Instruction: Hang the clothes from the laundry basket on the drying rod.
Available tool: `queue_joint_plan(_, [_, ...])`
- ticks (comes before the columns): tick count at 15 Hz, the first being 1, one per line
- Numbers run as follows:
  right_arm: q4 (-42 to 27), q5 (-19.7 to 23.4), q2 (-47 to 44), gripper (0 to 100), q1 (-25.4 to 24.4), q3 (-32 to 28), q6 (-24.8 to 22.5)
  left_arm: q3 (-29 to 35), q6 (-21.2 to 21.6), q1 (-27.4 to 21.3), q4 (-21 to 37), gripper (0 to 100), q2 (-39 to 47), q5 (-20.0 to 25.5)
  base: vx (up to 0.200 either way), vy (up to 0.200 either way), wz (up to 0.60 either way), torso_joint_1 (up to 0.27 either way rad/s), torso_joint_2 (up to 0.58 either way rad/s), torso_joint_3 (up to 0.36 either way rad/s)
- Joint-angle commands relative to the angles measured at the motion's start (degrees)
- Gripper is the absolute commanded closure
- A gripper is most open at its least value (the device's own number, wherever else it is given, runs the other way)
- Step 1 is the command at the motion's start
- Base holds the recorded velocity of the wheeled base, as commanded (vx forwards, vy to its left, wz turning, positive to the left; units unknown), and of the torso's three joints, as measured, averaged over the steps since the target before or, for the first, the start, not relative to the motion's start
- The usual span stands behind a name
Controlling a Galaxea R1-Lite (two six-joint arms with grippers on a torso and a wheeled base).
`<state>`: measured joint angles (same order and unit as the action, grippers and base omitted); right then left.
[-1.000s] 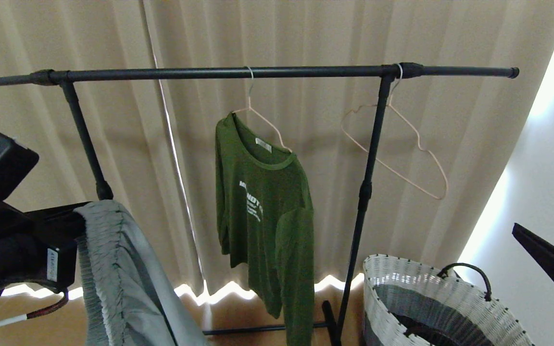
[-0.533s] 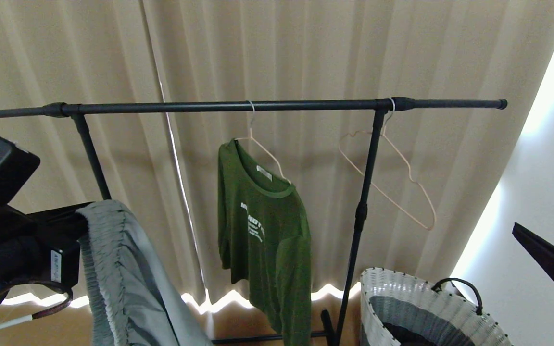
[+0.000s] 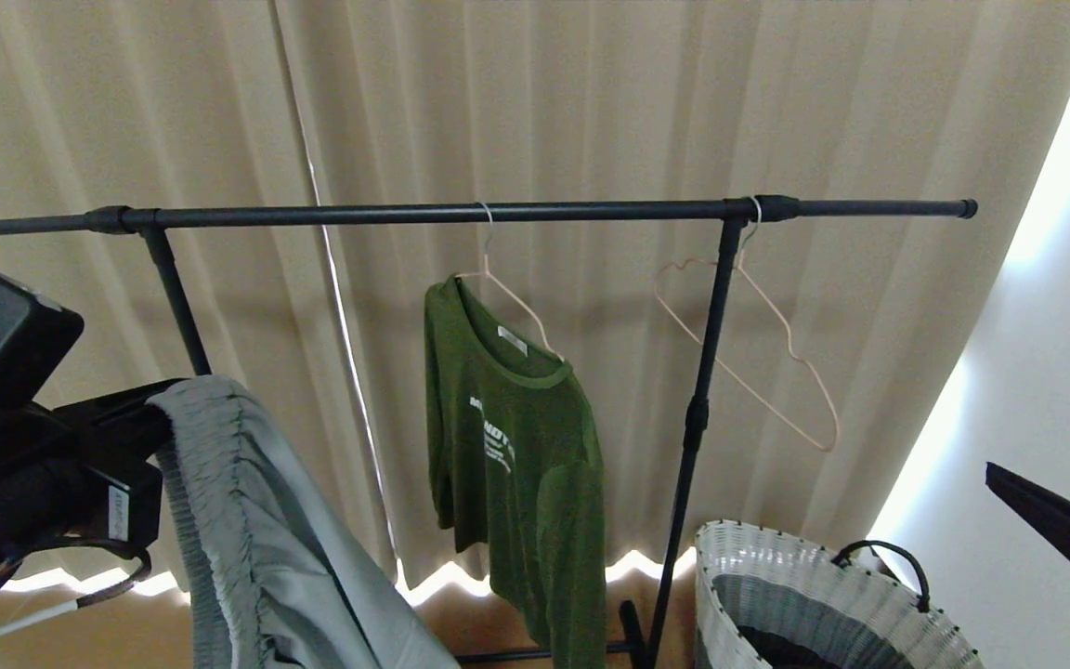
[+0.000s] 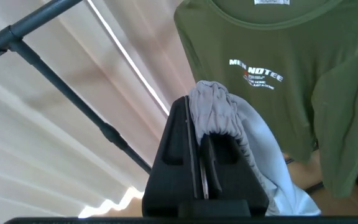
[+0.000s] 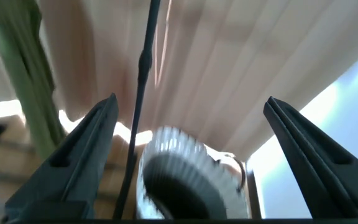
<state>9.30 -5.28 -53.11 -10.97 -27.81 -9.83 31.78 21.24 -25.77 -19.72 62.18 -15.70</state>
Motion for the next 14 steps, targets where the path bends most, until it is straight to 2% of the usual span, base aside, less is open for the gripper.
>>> queue_joint_plan(1, [-9.7, 0.1, -4.3, 0, 0.2, -11.1, 0.9, 0.2, -0.1, 0.0, -0.1, 100, 0.2, 0.0, 0.0, 0.0, 0.0, 0.0, 0.0, 0.0])
queue_joint_plan(3, [-11.4, 0.0, -7.9, 0, 0.2, -13.9, 0.9, 0.3, -0.1, 0.1, 0.0, 100, 0.2, 0.0, 0.0, 0.0, 0.0, 0.0, 0.0, 0.0])
queue_joint_plan(13, [-11.2, 0.2, -17.1, 0, -0.1, -16.4, 0.9, -0.1, -0.1, 1.2, -0.1, 100, 3.1, -0.2, 0.2, 0.0, 0.0, 0.004, 0.0, 0.0])
queue_joint_plan(14, [-11.3, 0.3, -18.7, 0, -0.3, -17.1, 1.1, -0.6, 0.0, 1.2, -0.1, 100, 3.1, -0.2, 0.0, 0.0, 0.0, 0.0, 0.0, 0.0])
